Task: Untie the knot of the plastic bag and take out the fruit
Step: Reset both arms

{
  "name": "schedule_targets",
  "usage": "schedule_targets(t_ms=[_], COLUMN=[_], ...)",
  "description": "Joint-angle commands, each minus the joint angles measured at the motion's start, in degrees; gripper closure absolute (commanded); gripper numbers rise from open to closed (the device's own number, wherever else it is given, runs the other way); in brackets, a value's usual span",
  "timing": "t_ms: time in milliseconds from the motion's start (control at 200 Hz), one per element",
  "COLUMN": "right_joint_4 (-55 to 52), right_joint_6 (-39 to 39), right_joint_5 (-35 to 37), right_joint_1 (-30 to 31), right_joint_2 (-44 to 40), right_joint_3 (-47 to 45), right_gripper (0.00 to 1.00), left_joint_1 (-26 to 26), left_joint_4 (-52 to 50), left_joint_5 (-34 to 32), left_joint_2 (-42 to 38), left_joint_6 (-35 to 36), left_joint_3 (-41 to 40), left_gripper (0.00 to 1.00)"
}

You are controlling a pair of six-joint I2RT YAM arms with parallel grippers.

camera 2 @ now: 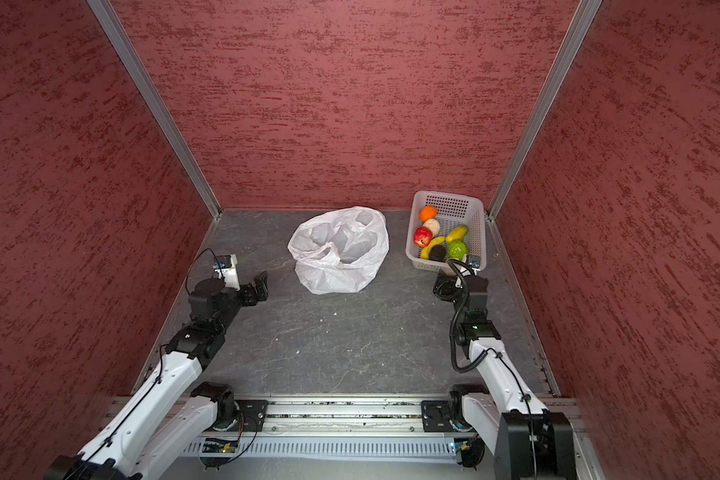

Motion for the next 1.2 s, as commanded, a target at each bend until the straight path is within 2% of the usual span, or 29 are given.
schedule_targets(t_ms=[0,180,416,561,661,761,1022,1192], right_joint_4=[16.8,29.4,41.5,51.0,57.4,61.3,60.8,62.0], right_joint_6=[-4.4,-5.6,-7.1,-5.7,-5.8,-6.1,-4.9,-5.1], right_joint_5=[2.5,1.8,0.4,-0.9,-1.3,-1.3,3.3,2.7], right_joint_1=[0.1,-0.3,-0.6,-1.4,-1.4,-1.4,-1.0,-1.0], right_joint_2=[3.2,11.4,19.4,24.7,29.4,30.9,30.8,30.8], right_joint_3=[-2.2,-5.2,-7.1,-8.7,-10.4,-11.7,-11.4,-12.1], right_gripper=[0.02,0.01,0.02,0.02,0.02,0.01,0.01,0.01], left_joint_1=[2.6,6.7,6.9,7.2,7.8,7.7,7.4,7.3], left_joint_4=[9.8,23.3,39.0,47.9,52.3,54.9,58.4,59.1], left_joint_5=[2.0,4.6,2.0,2.3,3.5,3.6,3.9,3.4], left_joint_2=[2.3,10.4,20.2,28.0,32.8,35.4,39.9,40.6], left_joint_6=[2.6,2.5,4.8,7.2,6.3,6.2,6.7,6.8], left_joint_3=[-2.1,-6.0,-9.6,-9.3,-9.2,-9.2,-8.7,-8.9], left_gripper=[0.0,0.0,0.0,0.0,0.0,0.0,0.0,0.0])
